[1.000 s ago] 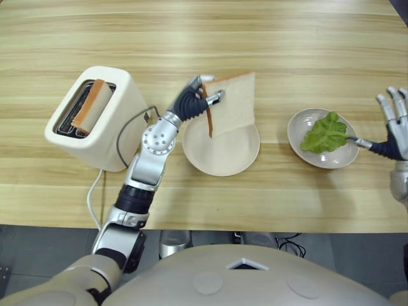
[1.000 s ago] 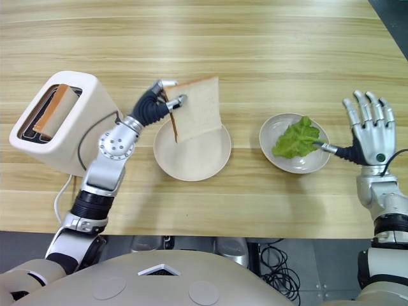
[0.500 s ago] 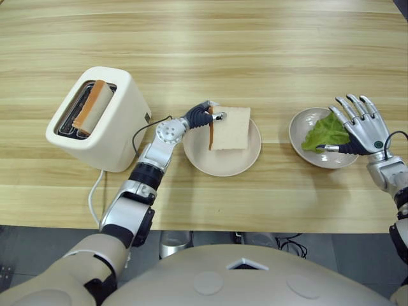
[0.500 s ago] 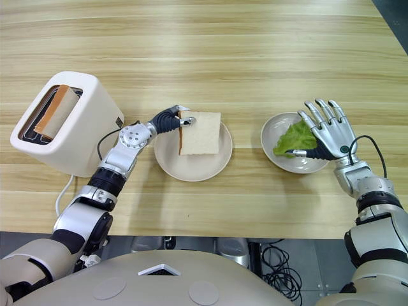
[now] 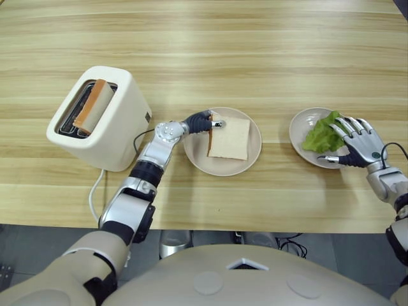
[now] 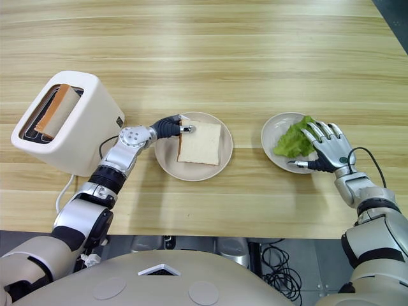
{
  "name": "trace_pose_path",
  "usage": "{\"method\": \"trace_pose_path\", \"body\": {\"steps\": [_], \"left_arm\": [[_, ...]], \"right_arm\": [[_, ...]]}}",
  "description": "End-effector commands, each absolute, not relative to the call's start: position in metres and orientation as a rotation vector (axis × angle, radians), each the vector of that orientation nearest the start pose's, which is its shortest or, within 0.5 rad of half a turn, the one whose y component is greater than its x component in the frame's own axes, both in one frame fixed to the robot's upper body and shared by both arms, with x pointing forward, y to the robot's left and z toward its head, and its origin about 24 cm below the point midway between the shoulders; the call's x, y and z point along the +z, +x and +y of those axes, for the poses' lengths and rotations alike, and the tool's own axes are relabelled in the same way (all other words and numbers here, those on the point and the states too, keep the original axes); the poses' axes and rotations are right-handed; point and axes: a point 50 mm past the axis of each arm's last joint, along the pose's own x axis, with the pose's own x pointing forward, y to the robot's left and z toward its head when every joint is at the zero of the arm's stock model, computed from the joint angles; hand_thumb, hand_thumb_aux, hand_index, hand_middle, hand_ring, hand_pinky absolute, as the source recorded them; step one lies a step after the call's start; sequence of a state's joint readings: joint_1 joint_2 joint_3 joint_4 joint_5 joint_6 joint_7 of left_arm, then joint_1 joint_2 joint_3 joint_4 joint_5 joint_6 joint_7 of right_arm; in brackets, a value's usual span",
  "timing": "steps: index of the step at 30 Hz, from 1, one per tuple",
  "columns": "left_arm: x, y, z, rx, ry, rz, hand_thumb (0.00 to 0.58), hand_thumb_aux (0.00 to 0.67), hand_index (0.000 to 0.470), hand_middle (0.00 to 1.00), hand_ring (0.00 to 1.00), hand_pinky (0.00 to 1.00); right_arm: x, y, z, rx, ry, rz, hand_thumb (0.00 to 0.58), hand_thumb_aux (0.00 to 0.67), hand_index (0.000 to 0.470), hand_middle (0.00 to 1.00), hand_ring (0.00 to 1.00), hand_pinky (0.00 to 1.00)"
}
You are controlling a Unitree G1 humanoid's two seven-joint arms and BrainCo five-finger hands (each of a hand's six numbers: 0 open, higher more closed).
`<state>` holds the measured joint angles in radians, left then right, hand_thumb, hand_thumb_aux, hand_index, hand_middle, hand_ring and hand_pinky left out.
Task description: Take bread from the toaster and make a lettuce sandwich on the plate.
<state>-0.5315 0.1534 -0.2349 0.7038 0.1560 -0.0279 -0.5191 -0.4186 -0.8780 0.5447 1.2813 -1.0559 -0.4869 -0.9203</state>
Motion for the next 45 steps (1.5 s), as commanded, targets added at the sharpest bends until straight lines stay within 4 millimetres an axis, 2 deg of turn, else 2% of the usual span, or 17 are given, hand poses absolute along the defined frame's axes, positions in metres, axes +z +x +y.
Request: {"method": "trace_pose_path", "body": {"steps": [1,2,3,5,6,7,12,21,27,33,41,42,45], "left_arm": [[0.011,0.323,0.106,-0.741,0.519,0.282,0.478,0.389,0.267,1.0,1.0,1.0],[0.011,0.324,0.106,-0.729,0.539,0.272,0.0,0.0,0.0,1.0,1.0,1.0],[0.014,0.327,0.108,-0.711,0.572,0.252,0.0,0.0,0.0,1.0,1.0,1.0],[0.019,0.332,0.11,-0.676,0.63,0.211,0.0,0.0,0.0,1.0,1.0,1.0],[0.023,0.334,0.11,-0.659,0.646,0.186,0.0,0.0,0.0,1.0,1.0,1.0],[0.028,0.336,0.111,-0.644,0.664,0.16,0.0,0.0,0.0,1.0,1.0,1.0],[0.039,0.34,0.111,-0.625,0.662,0.099,0.0,0.0,0.0,1.0,1.0,1.0],[0.035,0.338,0.113,-0.636,0.665,0.099,0.0,0.0,0.0,1.0,1.0,1.0],[0.056,0.34,0.121,-0.588,0.69,0.003,0.0,0.0,0.0,1.0,1.0,1.0],[0.104,0.334,0.135,-0.467,0.701,-0.204,0.0,0.0,0.0,1.0,1.0,1.0],[0.206,0.293,0.158,-0.215,0.792,-0.593,0.0,0.0,0.0,1.0,1.0,1.0],[0.215,0.288,0.162,-0.18,0.799,-0.625,0.0,0.0,0.0,0.75,0.75,0.75],[0.239,0.27,0.177,-0.08,0.818,-0.696,0.0,0.0,0.0,0.75,0.75,0.75]], "right_arm": [[0.017,0.231,-0.368,0.176,-1.889,-0.043,0.0,0.0,0.0,0.0,0.0,0.0],[0.017,0.232,-0.367,0.176,-1.885,-0.046,0.031,0.018,0.013,0.0,0.0,0.0],[0.017,0.232,-0.366,0.177,-1.881,-0.047,0.452,0.355,0.244,0.0,0.0,0.0],[0.015,0.233,-0.365,0.176,-1.874,-0.043,0.543,0.502,0.345,0.0,0.0,0.0],[0.015,0.234,-0.364,0.175,-1.868,-0.046,0.576,0.612,0.42,0.0,0.0,0.0],[0.015,0.235,-0.362,0.175,-1.862,-0.051,0.58,0.67,0.46,0.0,0.0,0.0],[0.014,0.238,-0.357,0.17,-1.84,-0.071,0.58,0.67,0.46,0.0,0.0,0.0],[0.016,0.247,-0.348,0.168,-1.816,-0.112,0.58,0.67,0.46,0.0,0.0,0.0],[0.022,0.252,-0.346,0.115,-1.767,-0.147,0.58,0.67,0.46,0.0,0.0,0.0],[0.047,0.264,-0.34,-0.011,-1.625,-0.299,0.58,0.67,0.46,0.0,0.0,0.0],[0.086,0.286,-0.302,-0.004,-1.404,-0.584,0.58,0.67,0.46,0.0,0.0,0.0],[0.09,0.288,-0.297,0.006,-1.39,-0.609,0.58,0.67,0.46,0.0,0.0,0.0],[0.099,0.294,-0.275,0.048,-1.34,-0.695,0.58,0.67,0.46,0.0,0.0,0.0]]}}
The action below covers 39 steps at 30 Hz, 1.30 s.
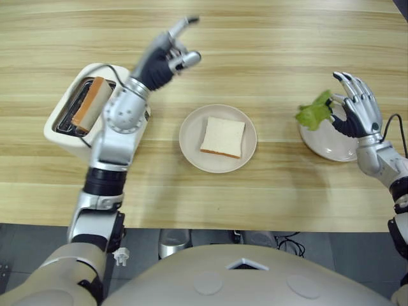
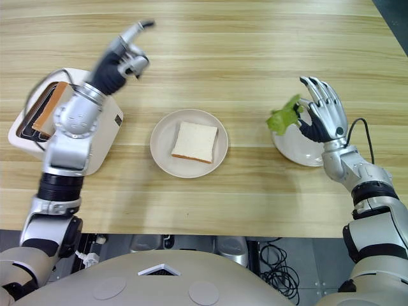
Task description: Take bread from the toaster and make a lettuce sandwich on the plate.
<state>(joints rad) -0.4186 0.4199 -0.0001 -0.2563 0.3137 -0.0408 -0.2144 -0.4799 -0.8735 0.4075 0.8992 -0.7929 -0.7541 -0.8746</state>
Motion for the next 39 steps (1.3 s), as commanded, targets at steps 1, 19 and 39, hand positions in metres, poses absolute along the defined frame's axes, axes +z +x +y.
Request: {"method": "trace_pose_path", "body": {"steps": [1,19,39], "left_arm": [[0.243,0.266,0.181,-0.057,0.831,-0.706,0.0,0.0,0.0,0.74,0.74,0.74],[0.228,0.226,0.29,0.352,1.042,-0.435,0.0,0.0,0.0,0.38,0.38,0.38],[0.132,0.24,0.289,0.095,1.311,0.063,0.0,0.0,0.0,0.0,0.0,0.0]], "right_arm": [[0.101,0.295,-0.27,0.058,-1.332,-0.714,0.58,0.67,0.46,0.0,0.0,0.0],[0.125,0.317,-0.165,0.217,-1.121,-0.997,0.58,0.67,0.46,1.0,1.0,1.0],[0.098,0.321,-0.066,0.506,-1.009,-1.048,0.58,0.67,0.46,1.0,1.0,1.0]]}}
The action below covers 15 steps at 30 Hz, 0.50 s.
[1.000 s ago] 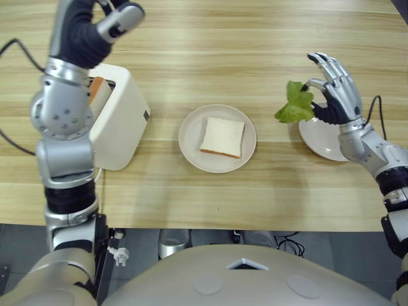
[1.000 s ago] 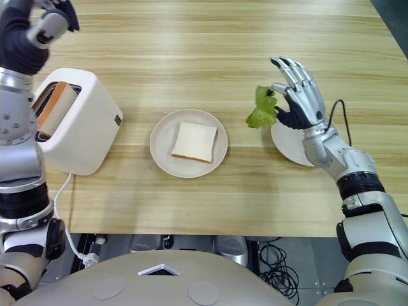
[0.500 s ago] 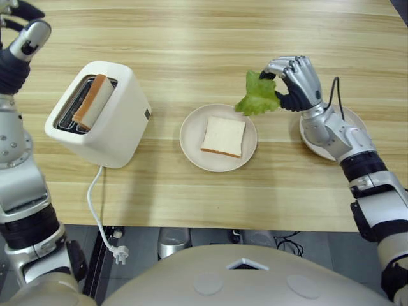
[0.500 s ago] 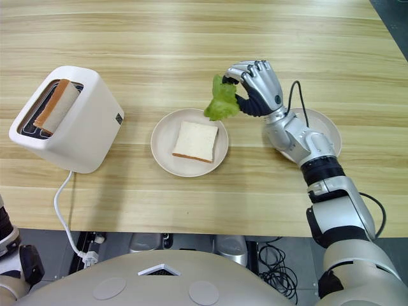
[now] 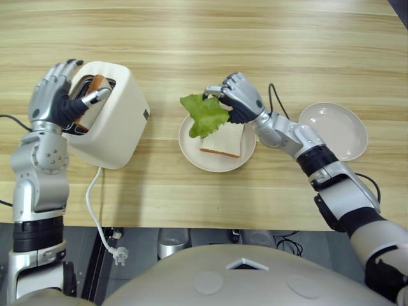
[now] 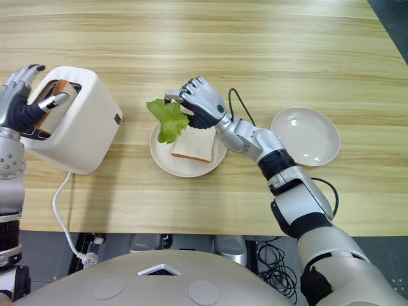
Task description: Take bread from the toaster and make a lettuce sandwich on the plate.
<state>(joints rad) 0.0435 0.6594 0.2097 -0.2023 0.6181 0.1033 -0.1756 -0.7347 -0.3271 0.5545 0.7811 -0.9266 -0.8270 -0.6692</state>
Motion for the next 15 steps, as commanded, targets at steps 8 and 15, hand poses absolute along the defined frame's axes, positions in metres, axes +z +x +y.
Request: {"method": "trace_pose_path", "body": {"steps": [8,15], "left_arm": [[0.135,0.236,0.297,0.13,1.37,0.103,0.0,0.0,0.0,0.0,0.0,0.0],[0.135,0.233,0.296,0.121,1.386,0.115,0.0,0.0,0.0,0.0,0.0,0.0]], "right_arm": [[0.094,0.325,-0.061,0.52,-1.017,-1.044,0.58,0.67,0.46,1.0,1.0,1.0],[0.054,0.325,-0.096,0.601,-1.165,-0.815,0.58,0.67,0.46,1.0,1.0,1.0]]}}
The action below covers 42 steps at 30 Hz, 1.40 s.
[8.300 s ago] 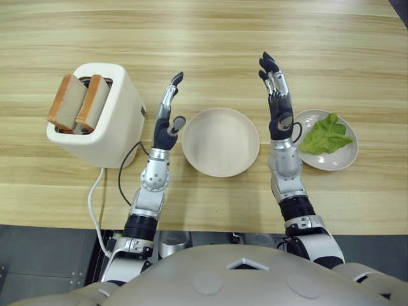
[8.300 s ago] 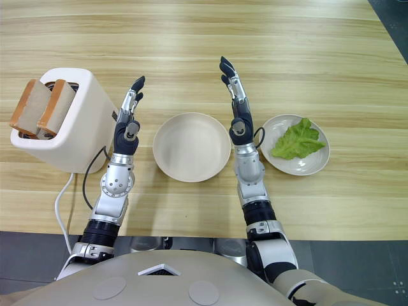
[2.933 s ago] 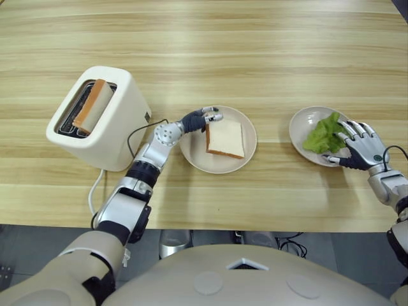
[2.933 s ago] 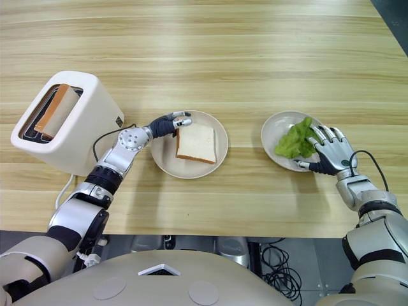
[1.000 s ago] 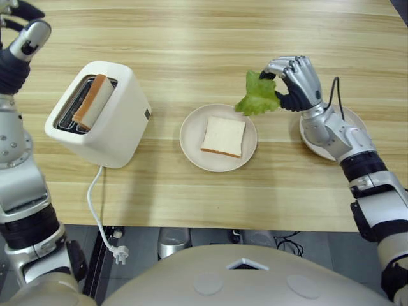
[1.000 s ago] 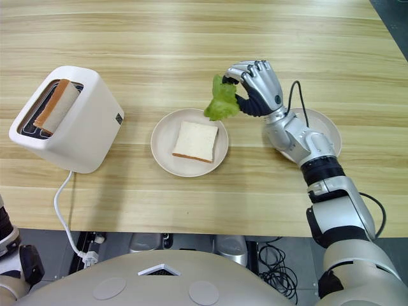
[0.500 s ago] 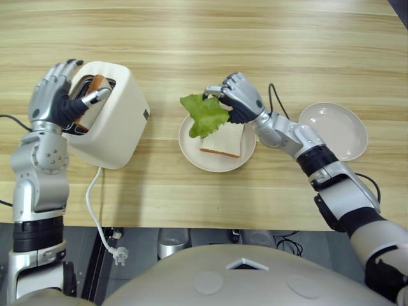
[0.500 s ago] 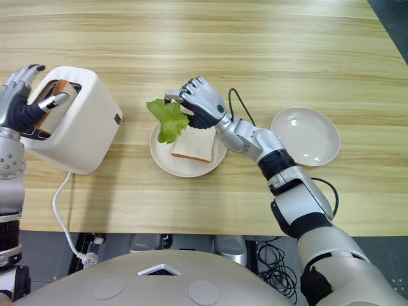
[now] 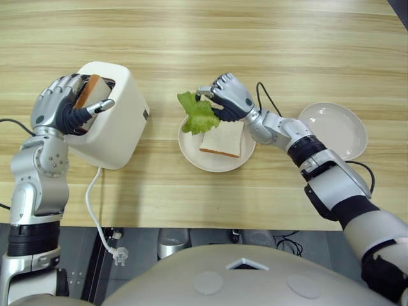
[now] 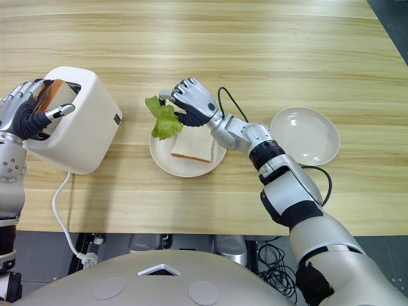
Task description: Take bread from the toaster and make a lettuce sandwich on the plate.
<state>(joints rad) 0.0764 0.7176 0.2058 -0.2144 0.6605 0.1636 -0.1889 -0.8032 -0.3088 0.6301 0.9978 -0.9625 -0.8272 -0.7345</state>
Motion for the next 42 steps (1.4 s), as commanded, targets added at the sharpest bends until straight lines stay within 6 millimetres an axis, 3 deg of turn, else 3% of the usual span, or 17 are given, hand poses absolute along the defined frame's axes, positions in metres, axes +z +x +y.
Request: {"method": "trace_pose_path", "body": {"steps": [1,5,12,17,24,25,26,27,28,41,42], "left_arm": [[0.135,0.233,0.296,0.121,1.386,0.116,0.0,0.0,0.0,0.0,0.0,0.0],[0.136,0.232,0.296,0.124,1.395,0.115,0.0,0.0,0.0,0.0,0.0,0.0],[0.137,0.231,0.297,0.136,1.398,0.113,0.0,0.0,0.0,0.0,0.0,0.0],[0.138,0.231,0.299,0.147,1.398,0.11,0.0,0.0,0.0,0.0,0.0,0.0],[0.137,0.23,0.298,0.146,1.403,0.108,0.0,0.0,0.0,0.0,0.0,0.0],[0.137,0.23,0.298,0.144,1.405,0.109,0.0,0.0,0.0,0.0,0.0,0.0],[0.137,0.23,0.298,0.143,1.406,0.11,0.0,0.0,0.0,0.0,0.0,0.0],[0.137,0.23,0.298,0.145,1.408,0.111,0.0,0.0,0.0,0.0,0.0,0.0],[0.137,0.23,0.299,0.149,1.415,0.114,0.0,0.0,0.0,0.0,0.0,0.0],[0.146,0.224,0.316,0.24,1.483,0.149,0.0,0.0,0.0,0.0,0.0,0.0],[0.146,0.224,0.316,0.242,1.485,0.151,0.092,0.055,0.038,0.0,0.0,0.0]], "right_arm": [[0.049,0.325,-0.102,0.615,-1.188,-0.77,0.58,0.67,0.46,1.0,1.0,1.0],[0.031,0.323,-0.122,0.663,-1.279,-0.629,0.58,0.67,0.46,1.0,1.0,1.0],[0.031,0.326,-0.14,0.662,-1.328,-0.562,0.58,0.67,0.46,1.0,1.0,1.0],[0.026,0.323,-0.147,0.685,-1.355,-0.533,0.58,0.67,0.46,1.0,1.0,1.0],[0.038,0.324,-0.149,0.644,-1.32,-0.58,0.58,0.67,0.46,1.0,1.0,1.0],[0.04,0.325,-0.151,0.628,-1.315,-0.581,0.0,0.0,0.0,1.0,1.0,1.0],[0.042,0.326,-0.153,0.608,-1.315,-0.582,0.0,0.0,0.0,1.0,1.0,1.0],[0.044,0.327,-0.155,0.596,-1.319,-0.581,0.0,0.0,0.0,0.62,0.62,0.62],[0.047,0.329,-0.157,0.583,-1.322,-0.581,0.0,0.0,0.0,0.03,0.03,0.03],[0.101,0.338,-0.179,0.356,-1.288,-0.729,0.0,0.0,0.0,0.0,0.0,0.0],[0.103,0.337,-0.18,0.348,-1.285,-0.738,0.0,0.0,0.0,0.0,0.0,0.0]]}}
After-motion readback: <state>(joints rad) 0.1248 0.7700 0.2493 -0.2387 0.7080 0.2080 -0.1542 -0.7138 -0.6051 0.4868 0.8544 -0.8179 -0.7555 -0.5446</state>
